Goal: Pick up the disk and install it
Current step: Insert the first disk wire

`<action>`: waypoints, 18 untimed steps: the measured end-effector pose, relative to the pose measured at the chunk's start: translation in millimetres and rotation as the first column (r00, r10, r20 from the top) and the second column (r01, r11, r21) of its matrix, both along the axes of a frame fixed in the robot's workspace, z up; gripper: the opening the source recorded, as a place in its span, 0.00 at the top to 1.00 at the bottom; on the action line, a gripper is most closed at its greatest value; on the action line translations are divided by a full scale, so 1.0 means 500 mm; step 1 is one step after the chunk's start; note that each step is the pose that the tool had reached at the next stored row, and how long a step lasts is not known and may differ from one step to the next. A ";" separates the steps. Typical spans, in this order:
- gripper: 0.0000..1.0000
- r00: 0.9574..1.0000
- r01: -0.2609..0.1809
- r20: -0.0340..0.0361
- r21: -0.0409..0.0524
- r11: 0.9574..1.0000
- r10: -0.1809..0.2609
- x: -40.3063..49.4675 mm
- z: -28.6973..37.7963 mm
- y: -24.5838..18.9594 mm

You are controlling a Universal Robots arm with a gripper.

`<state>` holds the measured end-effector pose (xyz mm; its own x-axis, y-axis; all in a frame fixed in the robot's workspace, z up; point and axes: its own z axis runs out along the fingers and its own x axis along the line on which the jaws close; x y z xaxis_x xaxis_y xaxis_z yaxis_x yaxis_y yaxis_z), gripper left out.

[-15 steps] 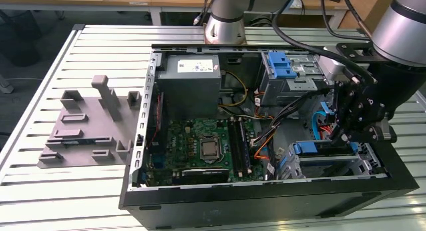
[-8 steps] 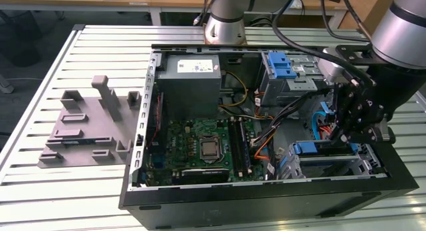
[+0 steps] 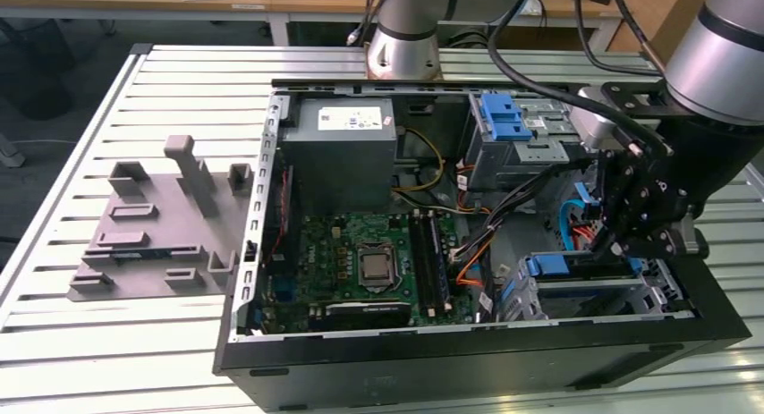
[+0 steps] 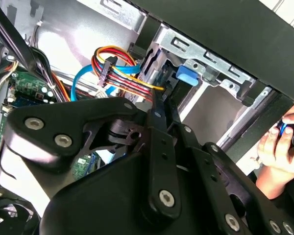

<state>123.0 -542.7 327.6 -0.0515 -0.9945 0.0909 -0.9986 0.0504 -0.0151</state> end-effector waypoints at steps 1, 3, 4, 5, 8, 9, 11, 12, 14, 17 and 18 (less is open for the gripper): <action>0.83 1.000 0.000 0.000 0.000 1.000 0.000 0.000 0.000 0.0000; 0.76 1.000 0.000 0.000 0.000 1.000 0.000 0.000 0.000 0.0000; 0.76 1.000 0.000 0.000 0.000 1.000 0.000 0.000 0.001 0.0000; 0.76 1.000 0.000 0.000 0.000 1.000 0.000 0.000 0.003 0.0001; 0.76 1.000 0.000 -0.001 0.000 1.000 0.000 0.000 0.017 0.0001; 0.76 1.000 0.000 -0.001 0.000 1.000 0.000 0.000 0.021 0.0001; 0.76 1.000 0.000 -0.001 0.000 1.000 0.000 0.000 0.024 0.0001; 0.76 1.000 0.000 -0.001 0.000 1.000 0.000 0.000 0.024 0.0001; 0.78 1.000 0.000 -0.001 0.000 1.000 0.000 0.000 0.024 0.0001; 0.89 1.000 0.000 -0.001 0.000 1.000 0.000 0.000 0.025 0.0001; 0.89 1.000 0.000 -0.001 0.000 1.000 0.000 0.000 0.025 0.0001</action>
